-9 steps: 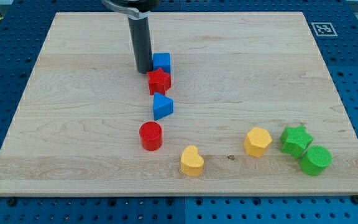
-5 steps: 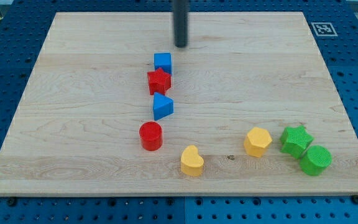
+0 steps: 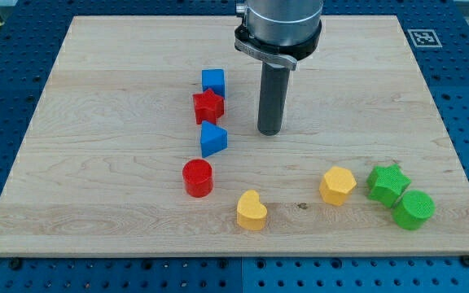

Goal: Move your arm to the bottom center

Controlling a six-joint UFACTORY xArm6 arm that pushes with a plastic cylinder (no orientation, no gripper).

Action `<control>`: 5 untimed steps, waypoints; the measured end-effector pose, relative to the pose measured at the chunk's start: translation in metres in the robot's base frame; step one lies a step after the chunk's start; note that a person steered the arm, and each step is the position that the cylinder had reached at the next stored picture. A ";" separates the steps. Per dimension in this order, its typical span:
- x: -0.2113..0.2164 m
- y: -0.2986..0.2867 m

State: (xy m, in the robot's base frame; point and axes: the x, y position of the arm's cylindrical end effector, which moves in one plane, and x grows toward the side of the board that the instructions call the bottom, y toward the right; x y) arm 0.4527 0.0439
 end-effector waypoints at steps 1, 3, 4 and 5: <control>0.000 0.000; 0.042 -0.001; 0.080 -0.001; 0.106 0.003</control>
State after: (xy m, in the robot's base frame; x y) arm 0.5590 0.0464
